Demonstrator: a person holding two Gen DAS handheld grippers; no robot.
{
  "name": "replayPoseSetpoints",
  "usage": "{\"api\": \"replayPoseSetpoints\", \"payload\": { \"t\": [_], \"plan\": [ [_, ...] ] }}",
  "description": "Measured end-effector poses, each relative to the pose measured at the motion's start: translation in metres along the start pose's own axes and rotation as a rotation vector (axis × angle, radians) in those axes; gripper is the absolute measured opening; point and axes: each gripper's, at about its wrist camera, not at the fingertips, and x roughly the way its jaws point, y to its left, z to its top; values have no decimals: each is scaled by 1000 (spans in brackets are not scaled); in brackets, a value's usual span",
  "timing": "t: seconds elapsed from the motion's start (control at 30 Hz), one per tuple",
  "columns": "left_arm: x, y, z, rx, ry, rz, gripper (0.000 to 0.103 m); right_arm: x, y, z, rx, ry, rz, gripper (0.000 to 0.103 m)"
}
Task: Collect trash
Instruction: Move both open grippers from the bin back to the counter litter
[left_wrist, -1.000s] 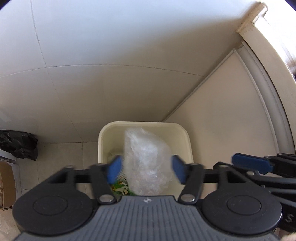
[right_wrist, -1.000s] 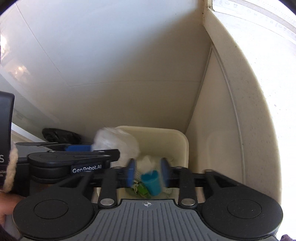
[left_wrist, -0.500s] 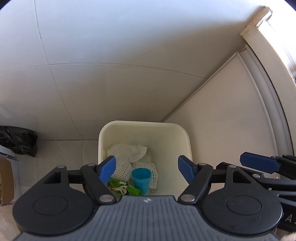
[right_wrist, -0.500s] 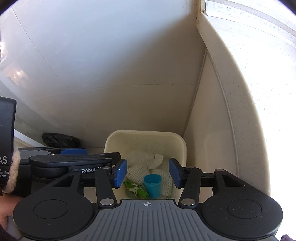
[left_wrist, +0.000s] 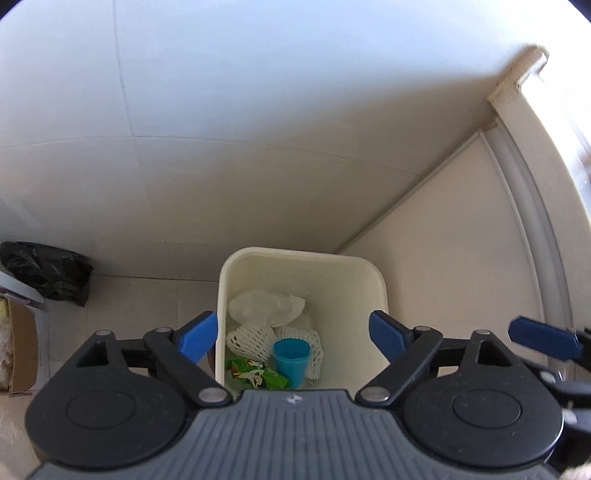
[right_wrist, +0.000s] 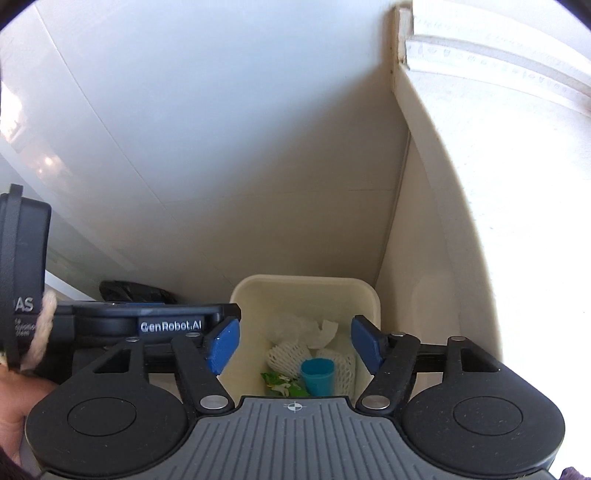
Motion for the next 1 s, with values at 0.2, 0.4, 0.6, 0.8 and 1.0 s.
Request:
{"api": "replayPoseSetpoints", "payload": {
  "t": [0.2, 0.4, 0.6, 0.8, 1.0],
  "plan": [
    [-19, -8, 3, 27, -26, 29, 96, -31, -5, -6, -25, -34, 43, 71],
    [-38, -20, 8, 16, -42, 17, 99, -68, -7, -3, -78, -95, 61, 82],
    [-58, -44, 10, 51, -84, -1, 100, -112, -27, -7, -112, -162, 2, 85],
    [-76, -86, 8, 167, -133, -30, 102, -142, -57, -26, -214, -196, -116, 91],
    [-87, -145, 4, 285, -154, -93, 102, -157, -98, -55, -357, -195, -304, 91]
  ]
}}
